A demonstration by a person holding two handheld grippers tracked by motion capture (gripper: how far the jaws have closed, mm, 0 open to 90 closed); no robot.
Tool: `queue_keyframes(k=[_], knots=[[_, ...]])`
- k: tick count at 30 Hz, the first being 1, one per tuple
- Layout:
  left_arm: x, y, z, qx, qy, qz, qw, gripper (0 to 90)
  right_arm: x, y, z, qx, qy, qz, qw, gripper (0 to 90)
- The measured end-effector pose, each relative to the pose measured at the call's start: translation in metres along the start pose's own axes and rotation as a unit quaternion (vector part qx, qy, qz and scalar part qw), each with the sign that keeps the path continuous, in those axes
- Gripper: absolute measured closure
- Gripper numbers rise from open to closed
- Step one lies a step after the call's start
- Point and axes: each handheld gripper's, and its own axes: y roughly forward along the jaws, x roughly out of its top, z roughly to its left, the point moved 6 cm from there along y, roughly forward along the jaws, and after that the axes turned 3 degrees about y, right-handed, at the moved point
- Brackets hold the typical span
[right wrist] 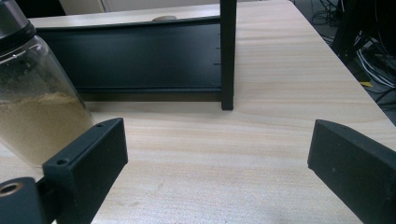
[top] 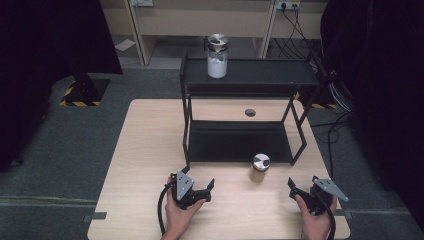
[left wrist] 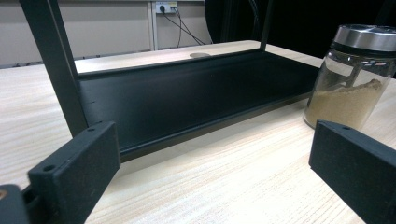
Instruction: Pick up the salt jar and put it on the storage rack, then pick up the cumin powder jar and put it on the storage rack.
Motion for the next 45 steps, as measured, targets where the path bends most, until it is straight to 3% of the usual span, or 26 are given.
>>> queue_keyframes(k=[12, 35, 45], knots=[[-0.0002, -0.0001, -0.0015, 0.003, 0.005, -0.001, 1.0, 1.3, 0.0, 0.0, 0.0002, 0.0, -0.001, 0.0, 1.0, 4.9], [-0.0001, 0.0, 0.0014, -0.001, -0.006, 0.0, 1.0, 0.9, -0.0003, -0.0002, 0.0002, 0.001, -0.002, -0.001, 1.0, 4.4], [0.0002, 0.0002, 0.0006, 0.001, -0.005, 0.001, 1.0, 0.8, -0.0022, 0.0012, 0.0026, 0.026, -0.018, -0.01, 0.9995, 3.8]])
